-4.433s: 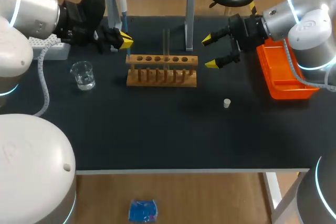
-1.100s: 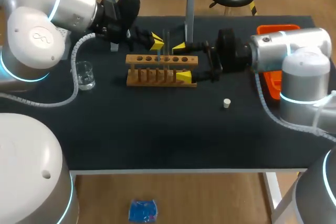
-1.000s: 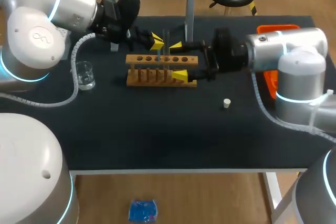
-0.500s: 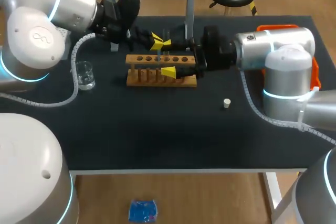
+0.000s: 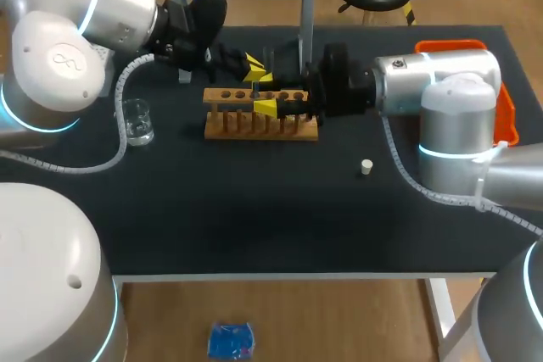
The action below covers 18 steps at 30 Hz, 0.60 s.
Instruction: Invert the test tube, pick up the pipette, mount the tip to pipette, aspirate from beaker and dispense into the tube, eject the tip, return the pipette, and cap with the stopper.
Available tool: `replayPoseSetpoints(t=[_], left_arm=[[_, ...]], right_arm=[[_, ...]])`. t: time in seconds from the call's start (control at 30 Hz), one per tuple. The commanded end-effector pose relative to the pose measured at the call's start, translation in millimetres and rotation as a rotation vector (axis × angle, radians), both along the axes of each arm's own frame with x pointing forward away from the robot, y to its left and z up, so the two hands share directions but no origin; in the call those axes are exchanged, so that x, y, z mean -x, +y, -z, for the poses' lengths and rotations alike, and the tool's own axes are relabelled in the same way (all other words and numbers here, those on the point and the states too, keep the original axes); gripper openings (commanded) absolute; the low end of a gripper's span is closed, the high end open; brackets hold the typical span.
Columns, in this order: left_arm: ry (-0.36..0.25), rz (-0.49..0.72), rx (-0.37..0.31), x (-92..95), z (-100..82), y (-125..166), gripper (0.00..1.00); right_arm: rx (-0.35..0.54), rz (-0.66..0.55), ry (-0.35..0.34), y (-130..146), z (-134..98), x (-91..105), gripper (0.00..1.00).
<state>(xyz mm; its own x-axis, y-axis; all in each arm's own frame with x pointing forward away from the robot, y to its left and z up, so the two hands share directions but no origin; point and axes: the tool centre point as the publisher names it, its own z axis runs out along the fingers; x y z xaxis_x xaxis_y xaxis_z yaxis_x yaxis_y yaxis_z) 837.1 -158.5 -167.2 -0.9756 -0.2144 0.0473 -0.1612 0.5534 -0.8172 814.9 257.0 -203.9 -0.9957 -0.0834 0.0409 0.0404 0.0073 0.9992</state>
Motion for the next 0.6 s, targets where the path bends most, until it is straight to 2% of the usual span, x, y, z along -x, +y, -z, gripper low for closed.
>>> replayPoseSetpoints(t=[0.03,0.17,0.23,0.33,0.6], left_arm=[[0.001,0.0,-0.002,-1.8,-1.2,0.9,0.0],[0.001,0.0,-0.002,-1.8,-1.2,0.9,0.0],[0.001,0.0,-0.002,-1.8,-1.2,0.9,0.0],[0.001,0.0,-0.002,-1.8,-1.2,0.9,0.0],[0.001,0.0,-0.002,-1.8,-1.2,0.9,0.0]], right_arm=[[-0.004,-0.001,0.0,2.2,2.0,1.4,0.47],[-0.003,0.003,0.002,3.2,2.1,0.7,0.51],[-0.001,0.009,0.003,3.8,3.0,-0.7,0.64],[0.005,0.023,0.003,4.2,4.6,-2.3,0.77],[0.003,0.041,-0.005,6.5,5.3,-6.4,0.87]])
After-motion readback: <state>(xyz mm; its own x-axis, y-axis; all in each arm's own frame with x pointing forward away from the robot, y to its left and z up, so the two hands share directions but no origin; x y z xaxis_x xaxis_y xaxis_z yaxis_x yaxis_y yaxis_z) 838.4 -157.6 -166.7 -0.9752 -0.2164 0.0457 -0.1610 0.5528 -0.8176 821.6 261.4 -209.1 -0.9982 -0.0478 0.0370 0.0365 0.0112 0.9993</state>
